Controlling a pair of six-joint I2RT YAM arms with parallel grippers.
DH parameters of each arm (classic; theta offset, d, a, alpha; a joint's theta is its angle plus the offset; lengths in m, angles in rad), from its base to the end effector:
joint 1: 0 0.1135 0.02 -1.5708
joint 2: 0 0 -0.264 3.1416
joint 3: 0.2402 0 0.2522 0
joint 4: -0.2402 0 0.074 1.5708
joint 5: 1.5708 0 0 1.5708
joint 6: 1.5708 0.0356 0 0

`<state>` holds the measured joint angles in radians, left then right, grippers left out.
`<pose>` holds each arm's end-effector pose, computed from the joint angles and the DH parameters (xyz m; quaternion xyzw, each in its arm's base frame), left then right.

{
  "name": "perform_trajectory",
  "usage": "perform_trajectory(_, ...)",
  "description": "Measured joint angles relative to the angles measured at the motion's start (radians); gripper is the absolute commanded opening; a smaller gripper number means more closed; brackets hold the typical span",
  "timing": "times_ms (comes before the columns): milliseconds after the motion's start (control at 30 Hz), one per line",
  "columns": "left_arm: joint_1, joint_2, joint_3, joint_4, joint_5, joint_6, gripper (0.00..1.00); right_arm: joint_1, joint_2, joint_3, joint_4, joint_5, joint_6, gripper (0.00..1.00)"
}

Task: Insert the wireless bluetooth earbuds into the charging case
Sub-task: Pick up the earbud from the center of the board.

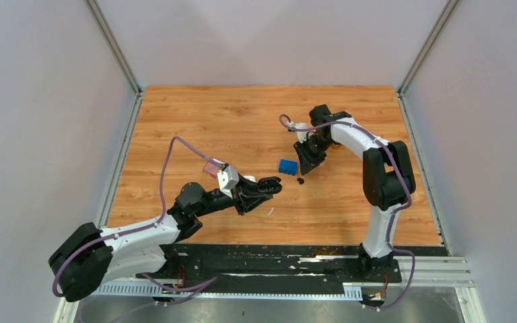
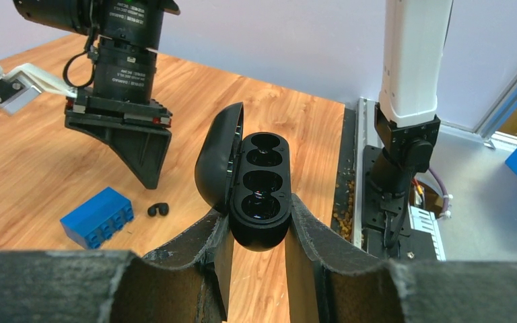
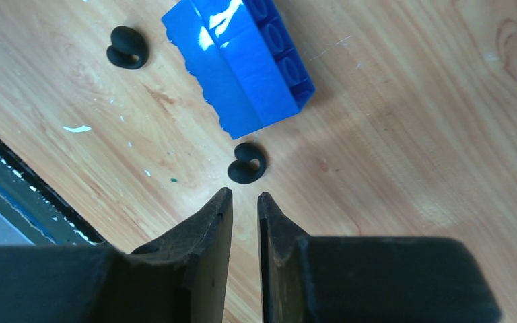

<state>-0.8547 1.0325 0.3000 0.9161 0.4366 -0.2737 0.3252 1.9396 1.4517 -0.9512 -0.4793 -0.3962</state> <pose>0.1274 -0.1693 0.2404 0.3383 0.5503 -0.5184 0.5603 0.3487 0.1349 0.1932 -0.3567 0.9014 0.2344 0.0723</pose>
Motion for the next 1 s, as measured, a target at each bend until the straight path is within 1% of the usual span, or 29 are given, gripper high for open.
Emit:
perform_trajectory(367,0.001,0.004,0.000,-0.001,0.009,0.000,0.00,0.014,0.043,0.031,0.003,0.068,0.014,0.24)
perform_trajectory(1000,0.002,0.010,0.000,-0.002,0.011,-0.001,0.00,0.028,0.053,0.029,-0.010,0.082,0.014,0.25)
